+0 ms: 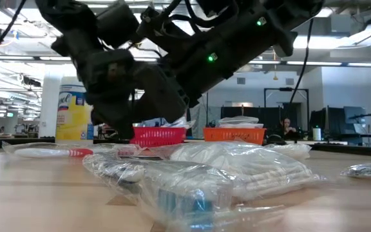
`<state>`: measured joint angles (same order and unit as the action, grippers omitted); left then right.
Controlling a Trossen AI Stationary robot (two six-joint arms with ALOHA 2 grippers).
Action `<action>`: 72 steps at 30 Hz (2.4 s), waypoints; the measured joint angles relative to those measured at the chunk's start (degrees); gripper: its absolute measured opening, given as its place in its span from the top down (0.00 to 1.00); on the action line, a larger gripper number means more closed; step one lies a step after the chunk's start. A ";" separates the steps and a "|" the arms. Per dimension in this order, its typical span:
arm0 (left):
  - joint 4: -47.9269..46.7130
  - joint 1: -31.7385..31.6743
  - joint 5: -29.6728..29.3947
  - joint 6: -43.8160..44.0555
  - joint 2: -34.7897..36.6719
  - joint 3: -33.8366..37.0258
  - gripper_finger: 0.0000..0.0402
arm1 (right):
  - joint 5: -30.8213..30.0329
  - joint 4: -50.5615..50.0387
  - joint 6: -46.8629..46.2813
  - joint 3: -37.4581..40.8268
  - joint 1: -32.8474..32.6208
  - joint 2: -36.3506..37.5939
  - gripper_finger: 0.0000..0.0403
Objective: Pick & Place Travel size toiletries
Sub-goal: Put the black comb into the bottom red bin
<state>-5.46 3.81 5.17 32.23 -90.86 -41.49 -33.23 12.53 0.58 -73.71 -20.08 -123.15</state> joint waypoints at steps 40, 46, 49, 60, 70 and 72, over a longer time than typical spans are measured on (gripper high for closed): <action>-3.62 4.19 -9.40 0.48 14.18 2.93 1.00 | 18.40 -12.06 -11.03 0.07 6.91 0.19 1.00; -2.10 3.70 -9.96 -0.51 14.20 2.93 1.00 | 5.85 -12.56 -11.17 0.07 7.11 0.19 1.00; -1.98 3.70 -11.40 -0.82 14.20 2.93 1.00 | 3.33 -12.52 -11.73 0.07 6.74 0.19 1.00; 0.23 3.50 -14.90 -3.23 14.04 2.93 1.00 | 0.43 -8.25 -10.46 1.17 1.90 0.15 1.00; 9.00 2.25 1.65 -1.81 3.28 2.86 0.87 | 4.18 3.28 -14.58 8.94 3.56 0.21 1.00; 10.70 1.66 7.43 -1.05 1.08 2.90 0.84 | 4.79 2.98 -15.07 8.94 3.87 0.21 1.00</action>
<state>5.24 5.47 12.61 31.18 -89.78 -38.59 -28.45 15.50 -14.49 -64.77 -16.21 -122.93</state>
